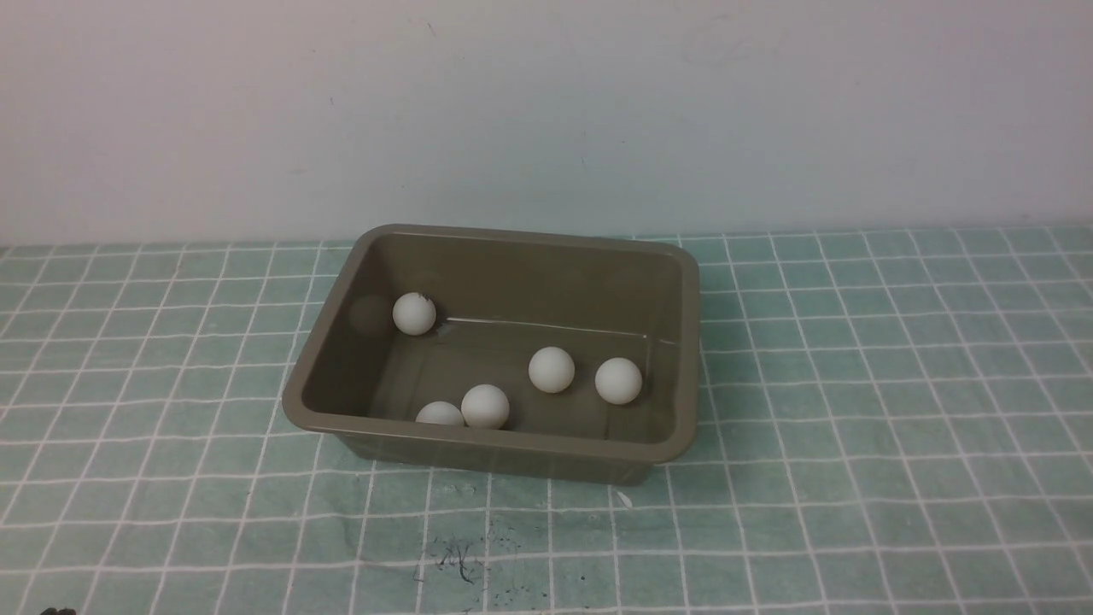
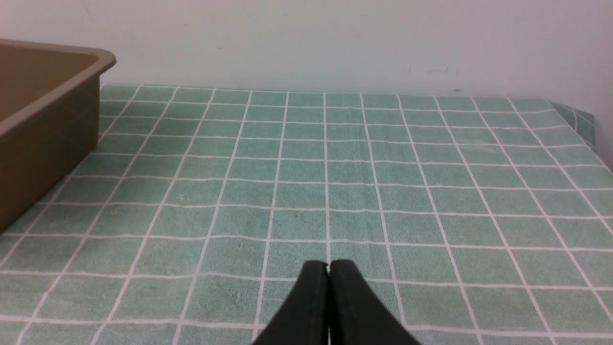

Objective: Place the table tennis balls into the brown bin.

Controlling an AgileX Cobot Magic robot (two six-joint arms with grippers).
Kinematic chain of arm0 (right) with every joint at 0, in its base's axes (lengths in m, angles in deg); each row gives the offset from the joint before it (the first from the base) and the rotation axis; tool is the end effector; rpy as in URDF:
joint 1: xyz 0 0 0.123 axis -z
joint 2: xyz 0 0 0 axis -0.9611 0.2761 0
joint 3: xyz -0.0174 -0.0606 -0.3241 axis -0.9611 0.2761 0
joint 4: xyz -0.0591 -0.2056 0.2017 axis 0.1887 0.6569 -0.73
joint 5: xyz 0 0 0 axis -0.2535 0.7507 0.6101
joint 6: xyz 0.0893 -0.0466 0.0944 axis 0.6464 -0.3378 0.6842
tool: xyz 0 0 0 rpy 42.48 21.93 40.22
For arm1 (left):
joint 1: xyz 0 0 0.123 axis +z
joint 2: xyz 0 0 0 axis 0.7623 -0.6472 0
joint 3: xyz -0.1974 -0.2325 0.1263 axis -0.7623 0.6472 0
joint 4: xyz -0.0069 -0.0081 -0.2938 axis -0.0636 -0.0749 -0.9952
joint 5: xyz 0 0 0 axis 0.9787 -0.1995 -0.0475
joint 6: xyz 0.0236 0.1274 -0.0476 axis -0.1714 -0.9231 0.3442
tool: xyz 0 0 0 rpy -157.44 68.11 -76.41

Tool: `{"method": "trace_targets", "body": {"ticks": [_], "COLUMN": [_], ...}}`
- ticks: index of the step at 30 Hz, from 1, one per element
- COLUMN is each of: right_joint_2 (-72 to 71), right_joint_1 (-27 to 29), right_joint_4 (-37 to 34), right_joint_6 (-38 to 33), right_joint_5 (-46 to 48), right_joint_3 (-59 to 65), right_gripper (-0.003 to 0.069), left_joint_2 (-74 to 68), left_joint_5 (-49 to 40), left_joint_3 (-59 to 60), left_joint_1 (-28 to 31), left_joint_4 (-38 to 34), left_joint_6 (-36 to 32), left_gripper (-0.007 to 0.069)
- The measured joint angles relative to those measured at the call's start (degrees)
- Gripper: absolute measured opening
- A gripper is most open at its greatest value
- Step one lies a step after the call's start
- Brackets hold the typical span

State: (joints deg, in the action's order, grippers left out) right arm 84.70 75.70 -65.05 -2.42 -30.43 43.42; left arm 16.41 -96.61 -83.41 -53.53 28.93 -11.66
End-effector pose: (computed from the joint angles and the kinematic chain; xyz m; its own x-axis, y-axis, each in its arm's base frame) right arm 0.0937 -0.0011 0.1575 -0.3039 0.0391 -0.9519 0.0275 0.9991 0.0322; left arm 0.0944 -0.0063 0.1557 -0.3026 0.0205 -0.9529 0.0674 0.9977 0.0000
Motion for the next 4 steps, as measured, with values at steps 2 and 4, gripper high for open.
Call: {"method": "trace_targets", "body": {"ticks": [2, 4], "right_joint_2": [0.0, 0.0], "right_joint_1": [0.0, 0.0], "right_joint_4": [0.0, 0.0], "right_joint_6": [0.0, -0.3], "right_joint_5": [0.0, 0.0], "right_joint_3": [0.0, 0.0], "right_gripper": [-0.0004, -0.0004], "left_joint_2": [0.0, 0.0], "left_joint_5": [0.0, 0.0], "left_joint_3": [0.0, 0.0], "left_joint_1": [0.0, 0.0], "left_joint_4": [0.0, 0.0], "left_joint_6": [0.0, 0.0], "left_gripper": [-0.0005, -0.0005]}}
